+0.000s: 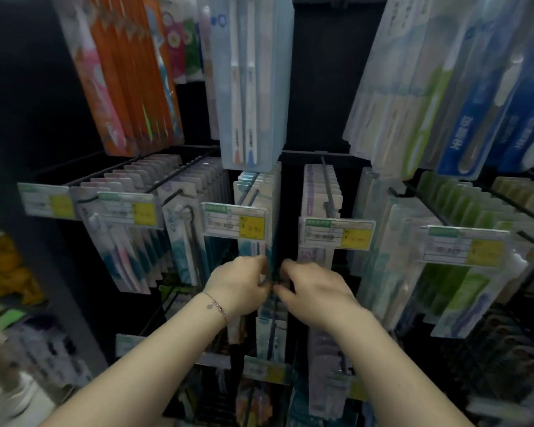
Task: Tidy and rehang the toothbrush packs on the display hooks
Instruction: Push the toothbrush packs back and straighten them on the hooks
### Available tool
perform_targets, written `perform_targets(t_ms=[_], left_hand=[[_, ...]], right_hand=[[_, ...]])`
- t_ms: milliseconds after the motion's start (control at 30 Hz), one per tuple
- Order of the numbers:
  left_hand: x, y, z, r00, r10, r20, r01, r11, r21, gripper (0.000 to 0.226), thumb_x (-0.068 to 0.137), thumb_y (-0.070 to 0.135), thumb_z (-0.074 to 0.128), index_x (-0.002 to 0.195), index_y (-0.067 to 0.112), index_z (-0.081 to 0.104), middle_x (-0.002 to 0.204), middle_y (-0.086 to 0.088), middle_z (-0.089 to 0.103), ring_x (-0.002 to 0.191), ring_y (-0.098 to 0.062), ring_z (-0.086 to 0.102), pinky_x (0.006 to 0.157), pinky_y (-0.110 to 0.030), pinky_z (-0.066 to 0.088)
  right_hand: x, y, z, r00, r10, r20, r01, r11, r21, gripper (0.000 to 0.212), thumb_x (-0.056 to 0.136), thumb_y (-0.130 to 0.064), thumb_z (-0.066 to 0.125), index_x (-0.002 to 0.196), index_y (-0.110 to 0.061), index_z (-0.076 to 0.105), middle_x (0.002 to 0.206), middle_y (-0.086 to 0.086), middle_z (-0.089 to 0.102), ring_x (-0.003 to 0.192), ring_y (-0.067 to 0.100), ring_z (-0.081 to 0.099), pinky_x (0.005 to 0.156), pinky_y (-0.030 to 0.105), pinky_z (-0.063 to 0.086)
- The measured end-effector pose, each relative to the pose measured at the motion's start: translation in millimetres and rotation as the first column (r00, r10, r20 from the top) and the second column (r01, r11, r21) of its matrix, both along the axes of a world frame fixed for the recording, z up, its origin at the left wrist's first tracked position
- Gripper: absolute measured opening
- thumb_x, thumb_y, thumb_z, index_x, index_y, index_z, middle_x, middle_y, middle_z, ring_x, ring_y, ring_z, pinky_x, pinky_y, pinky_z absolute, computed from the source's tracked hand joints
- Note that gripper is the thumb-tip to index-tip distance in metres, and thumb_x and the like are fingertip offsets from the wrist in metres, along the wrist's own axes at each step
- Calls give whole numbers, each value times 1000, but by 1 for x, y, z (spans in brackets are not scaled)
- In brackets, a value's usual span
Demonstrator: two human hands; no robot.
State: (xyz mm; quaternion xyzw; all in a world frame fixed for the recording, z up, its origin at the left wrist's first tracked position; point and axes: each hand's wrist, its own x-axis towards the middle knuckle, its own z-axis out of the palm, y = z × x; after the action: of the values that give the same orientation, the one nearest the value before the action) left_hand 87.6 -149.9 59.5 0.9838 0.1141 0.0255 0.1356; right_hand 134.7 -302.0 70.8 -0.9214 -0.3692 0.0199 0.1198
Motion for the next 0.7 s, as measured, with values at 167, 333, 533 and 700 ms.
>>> perform_targets(t_ms=[167,333,533,700], left_hand=[[-23,36,-9,996,84,-4,-84,996,-4,27,97,44,51,116,26,55,111,2,64,100,-22,63,84,-39,56],[-31,80,-15,992,83,-98,-83,997,2,18,97,45,49,99,27,52,108,0,65,99,-23,63,85,-37,55],[-46,134,-14,987,77,-144,-79,997,-7,27,95,43,52,111,22,61,108,-3,66,97,-26,65,85,-41,58],[-52,167,-16,993,45,-105,-58,991,-123,23,95,40,53,107,20,60,104,-3,67,94,-23,66,87,-43,58]], right_hand=[[-9,36,-4,998,55,24,-56,998,40,23,97,-46,46,102,-24,49,99,-3,54,95,22,58,70,35,47],[-20,80,-8,995,81,51,-85,994,75,26,97,-46,47,107,-22,53,105,0,58,92,24,58,75,40,53],[-31,139,-9,994,13,113,-29,989,143,30,95,-47,49,105,-20,54,98,1,58,94,27,61,68,35,48],[-35,165,-12,994,-56,97,36,980,193,27,94,-49,48,94,-23,54,92,-2,60,89,24,62,68,35,49]])
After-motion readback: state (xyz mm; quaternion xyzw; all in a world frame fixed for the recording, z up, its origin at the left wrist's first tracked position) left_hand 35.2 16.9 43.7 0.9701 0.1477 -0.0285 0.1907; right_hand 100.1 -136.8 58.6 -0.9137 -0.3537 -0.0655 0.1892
